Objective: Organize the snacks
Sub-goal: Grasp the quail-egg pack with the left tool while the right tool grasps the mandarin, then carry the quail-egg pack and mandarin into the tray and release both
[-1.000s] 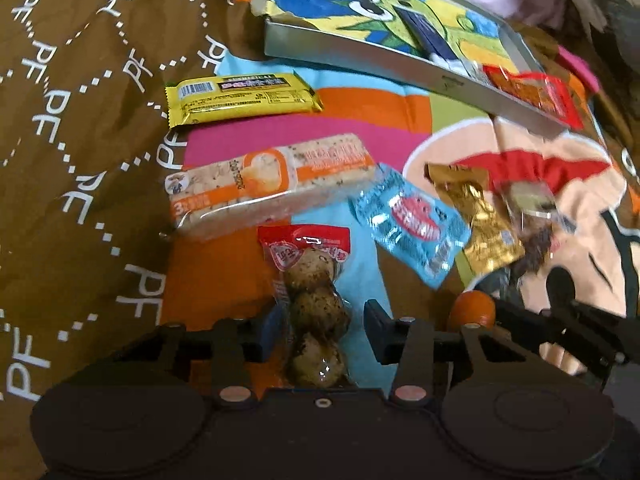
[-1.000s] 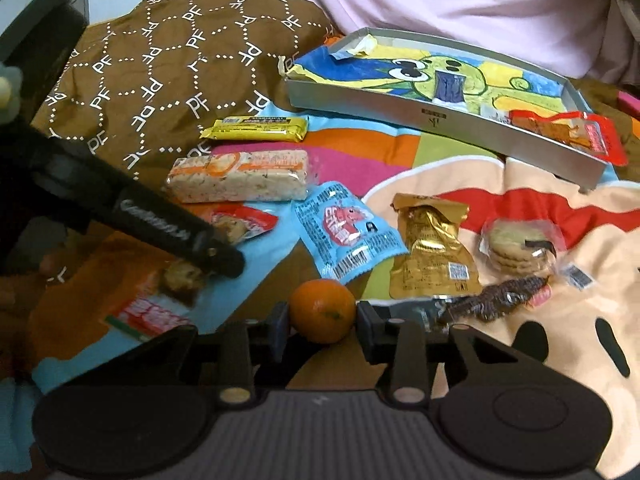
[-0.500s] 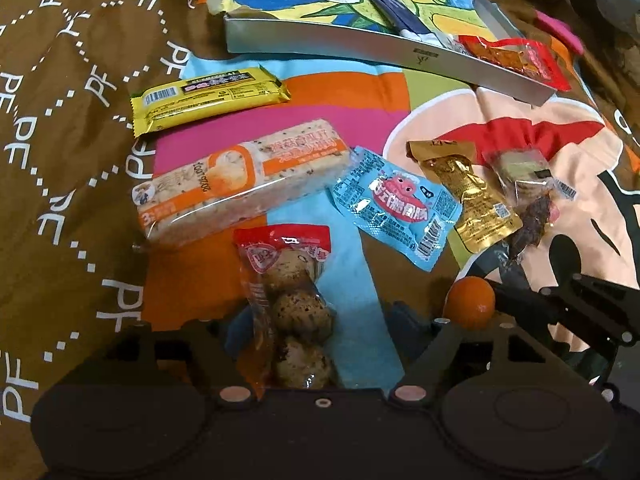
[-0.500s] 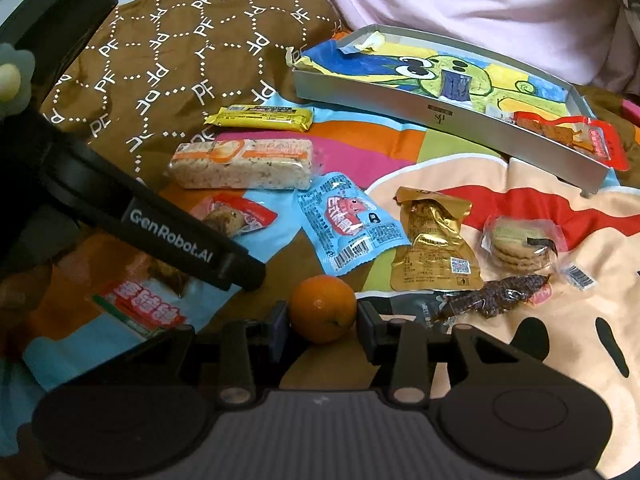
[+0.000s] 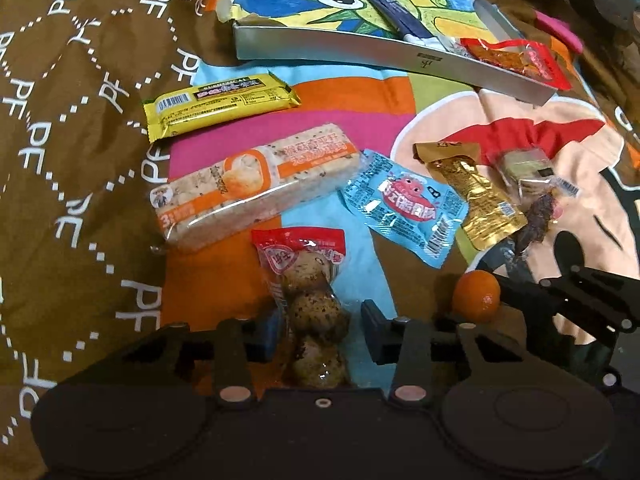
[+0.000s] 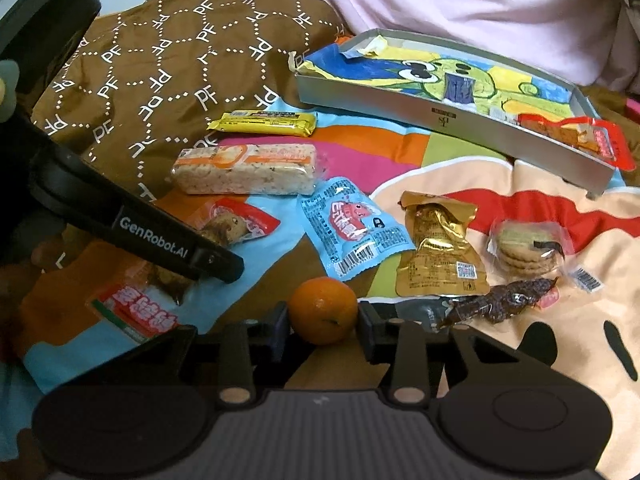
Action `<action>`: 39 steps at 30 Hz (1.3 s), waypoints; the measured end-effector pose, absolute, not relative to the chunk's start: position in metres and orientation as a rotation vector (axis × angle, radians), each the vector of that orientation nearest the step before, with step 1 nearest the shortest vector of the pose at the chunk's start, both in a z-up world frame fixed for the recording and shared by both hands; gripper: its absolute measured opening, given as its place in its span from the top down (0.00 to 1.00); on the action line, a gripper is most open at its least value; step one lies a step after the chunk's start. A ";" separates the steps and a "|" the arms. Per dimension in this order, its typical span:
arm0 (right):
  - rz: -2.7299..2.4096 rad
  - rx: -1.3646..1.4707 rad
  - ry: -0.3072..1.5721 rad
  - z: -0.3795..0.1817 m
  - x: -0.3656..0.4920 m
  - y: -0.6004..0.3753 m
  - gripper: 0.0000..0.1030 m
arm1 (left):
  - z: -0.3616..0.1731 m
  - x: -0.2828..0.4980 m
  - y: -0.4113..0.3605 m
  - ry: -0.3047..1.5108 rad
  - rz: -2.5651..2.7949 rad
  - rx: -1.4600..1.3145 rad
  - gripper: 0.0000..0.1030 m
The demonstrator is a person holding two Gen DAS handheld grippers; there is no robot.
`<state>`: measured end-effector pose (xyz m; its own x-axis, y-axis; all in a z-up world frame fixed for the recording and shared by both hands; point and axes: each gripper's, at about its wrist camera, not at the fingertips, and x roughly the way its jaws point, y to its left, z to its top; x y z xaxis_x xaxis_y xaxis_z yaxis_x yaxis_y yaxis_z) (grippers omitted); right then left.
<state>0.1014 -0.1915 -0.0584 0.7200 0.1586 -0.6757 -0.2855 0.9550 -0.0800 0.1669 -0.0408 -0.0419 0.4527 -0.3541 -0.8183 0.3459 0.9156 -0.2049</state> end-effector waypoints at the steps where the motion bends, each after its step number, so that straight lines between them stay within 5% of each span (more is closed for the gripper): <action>1: 0.243 -0.202 0.722 -0.058 0.100 -0.190 0.62 | -0.041 0.166 -0.039 1.016 -0.439 -0.027 0.59; 22: 0.005 -0.351 0.551 -0.019 0.088 -0.214 0.62 | 0.004 0.146 -0.065 0.763 -0.471 -0.206 0.60; 39: 0.042 -0.302 0.262 0.019 0.157 -0.242 0.61 | 0.066 0.215 -0.095 0.624 -0.260 -0.243 0.60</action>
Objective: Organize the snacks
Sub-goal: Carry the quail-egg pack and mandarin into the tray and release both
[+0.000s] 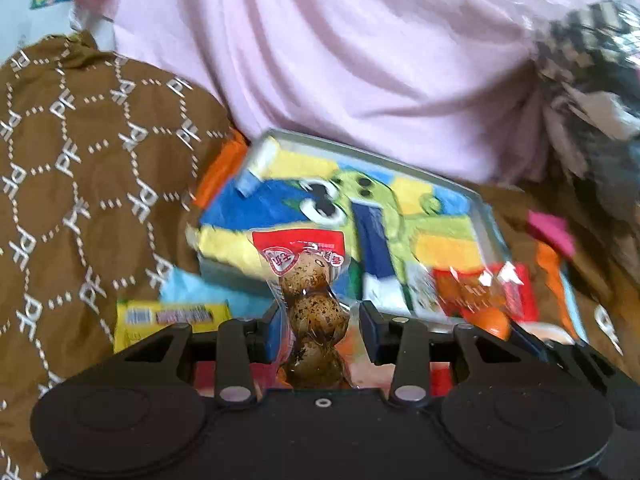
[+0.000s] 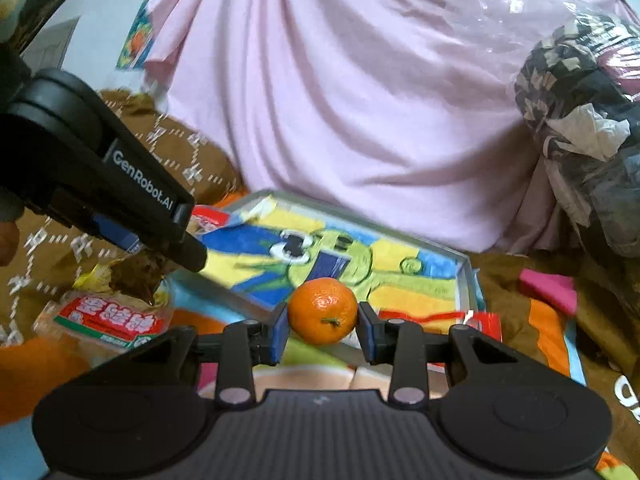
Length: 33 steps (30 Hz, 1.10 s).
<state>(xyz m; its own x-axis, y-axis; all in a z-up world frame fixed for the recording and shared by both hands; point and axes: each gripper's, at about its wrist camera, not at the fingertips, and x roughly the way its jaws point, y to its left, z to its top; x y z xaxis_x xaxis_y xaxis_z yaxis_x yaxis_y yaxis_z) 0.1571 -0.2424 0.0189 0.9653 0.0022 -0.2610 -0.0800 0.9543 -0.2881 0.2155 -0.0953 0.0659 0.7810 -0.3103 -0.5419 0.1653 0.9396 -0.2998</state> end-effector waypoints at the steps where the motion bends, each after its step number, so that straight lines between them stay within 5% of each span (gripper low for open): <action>1: 0.043 -0.286 0.251 0.020 0.163 -0.246 0.61 | 0.066 0.223 -0.097 0.622 -0.234 -0.244 0.60; 33: 0.012 0.010 0.318 -0.026 0.245 -0.289 0.61 | 0.033 0.360 -0.162 0.668 -0.072 -0.225 0.59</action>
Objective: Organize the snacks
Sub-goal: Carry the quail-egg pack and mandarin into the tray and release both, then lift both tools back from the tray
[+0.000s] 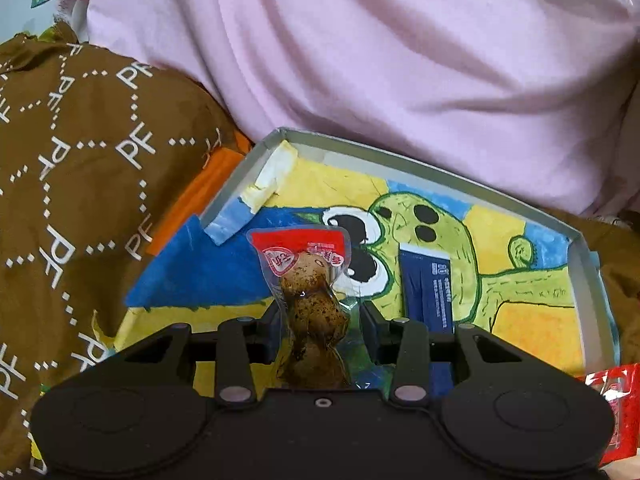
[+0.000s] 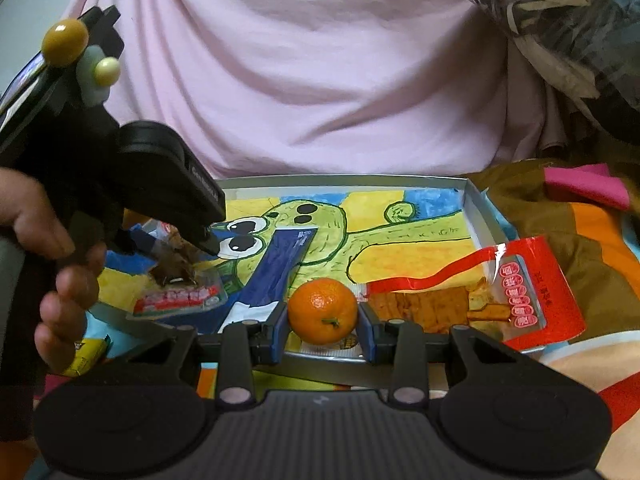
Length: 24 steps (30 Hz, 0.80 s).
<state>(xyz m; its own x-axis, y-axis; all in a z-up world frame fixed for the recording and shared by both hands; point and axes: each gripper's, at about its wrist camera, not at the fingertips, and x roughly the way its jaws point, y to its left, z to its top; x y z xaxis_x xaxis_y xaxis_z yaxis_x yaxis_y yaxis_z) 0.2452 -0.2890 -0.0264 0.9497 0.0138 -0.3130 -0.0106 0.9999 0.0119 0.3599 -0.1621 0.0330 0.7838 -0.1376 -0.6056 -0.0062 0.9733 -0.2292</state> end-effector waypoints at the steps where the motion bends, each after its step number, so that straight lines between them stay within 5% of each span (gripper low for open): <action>1: 0.013 0.012 0.320 -0.027 0.245 -0.289 0.61 | 0.031 0.360 -0.162 0.671 -0.072 -0.233 0.59; 11: 0.019 0.025 0.322 -0.027 0.247 -0.288 0.54 | 0.015 0.360 -0.166 0.691 -0.054 -0.254 0.55; 19: -0.011 0.021 0.289 -0.022 0.241 -0.287 0.37 | 0.026 0.348 -0.163 0.655 -0.061 -0.247 0.21; 24: -0.047 0.022 0.246 -0.005 0.226 -0.288 0.16 | 0.041 0.328 -0.156 0.615 -0.063 -0.248 0.05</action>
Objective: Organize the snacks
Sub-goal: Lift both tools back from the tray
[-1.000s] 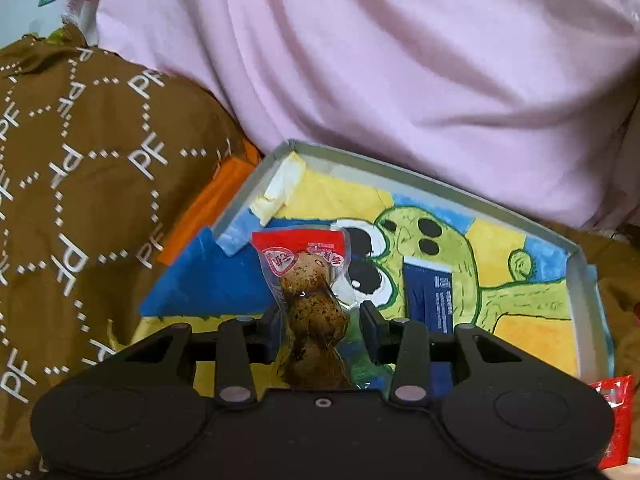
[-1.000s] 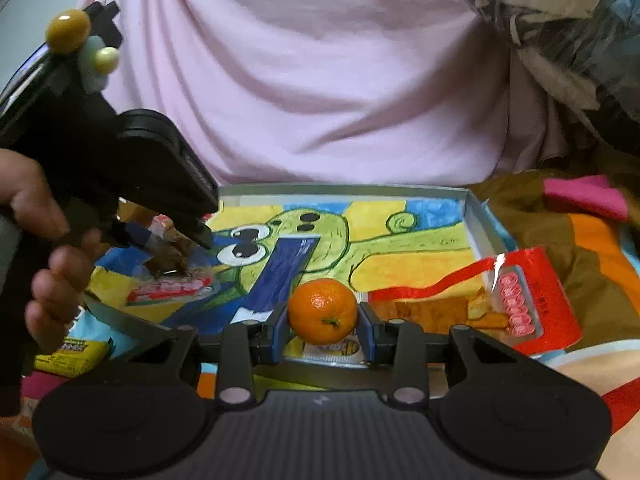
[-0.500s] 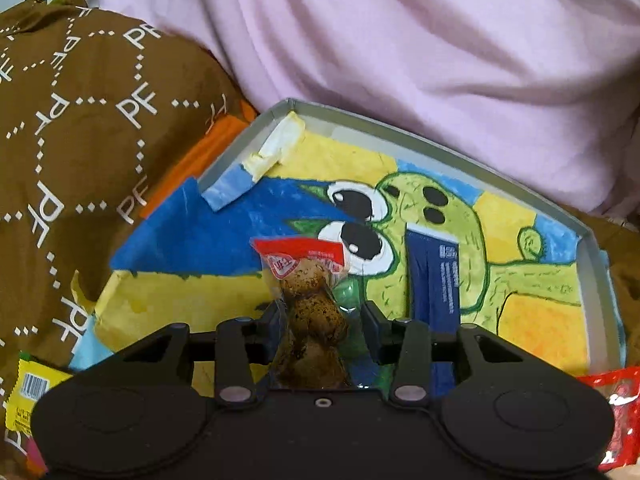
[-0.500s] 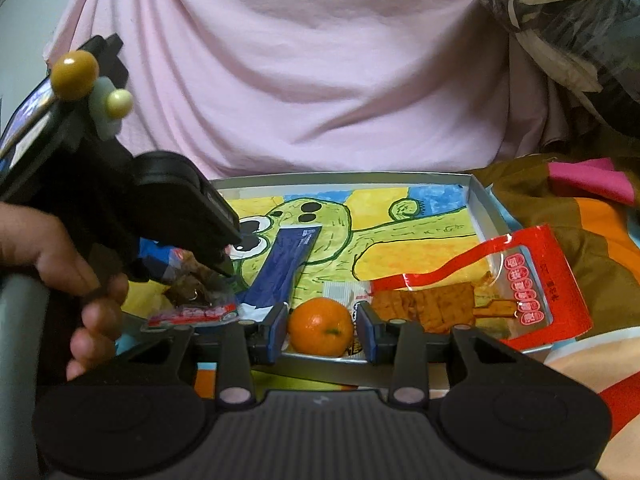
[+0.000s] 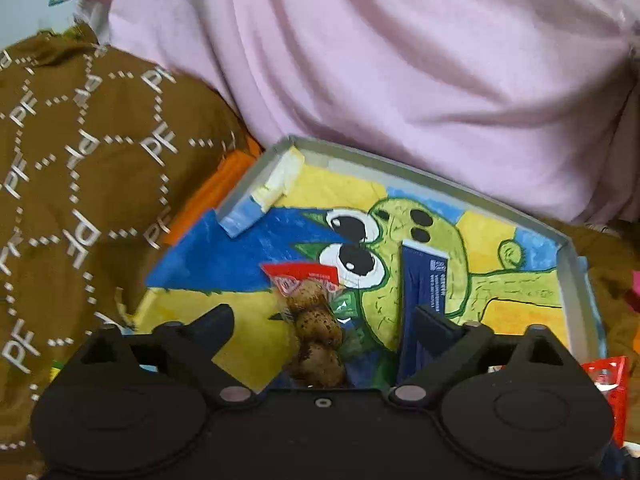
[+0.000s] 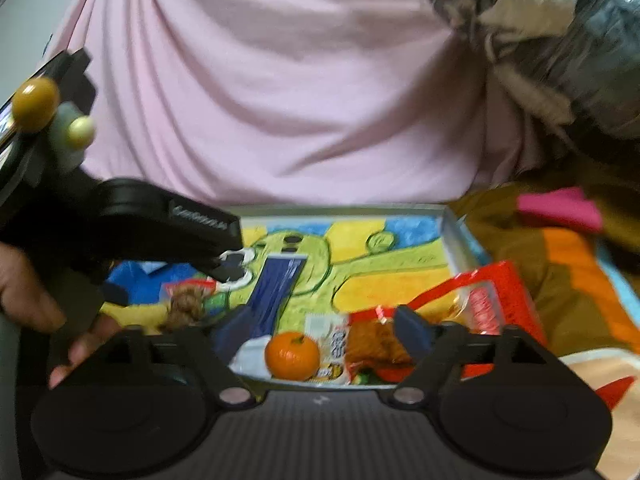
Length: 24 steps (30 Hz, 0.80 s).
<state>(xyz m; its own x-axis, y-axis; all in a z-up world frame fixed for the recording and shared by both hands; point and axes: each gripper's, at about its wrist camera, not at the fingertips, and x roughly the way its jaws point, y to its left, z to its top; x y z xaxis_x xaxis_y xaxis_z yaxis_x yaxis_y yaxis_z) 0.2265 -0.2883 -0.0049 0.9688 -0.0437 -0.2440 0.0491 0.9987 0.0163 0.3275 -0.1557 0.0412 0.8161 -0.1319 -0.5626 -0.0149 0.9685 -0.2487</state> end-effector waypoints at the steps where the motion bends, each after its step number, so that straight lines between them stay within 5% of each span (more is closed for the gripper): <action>1: -0.056 0.023 0.238 0.000 0.223 -0.289 0.15 | 0.045 0.323 -0.153 0.606 -0.064 -0.246 0.04; 8: -0.097 0.059 0.195 0.028 0.192 -0.294 0.00 | 0.067 0.283 -0.129 0.573 -0.065 -0.251 0.01; 24: -0.129 0.025 0.158 0.055 0.104 -0.276 0.00 | 0.085 0.174 -0.076 0.497 -0.039 -0.187 0.01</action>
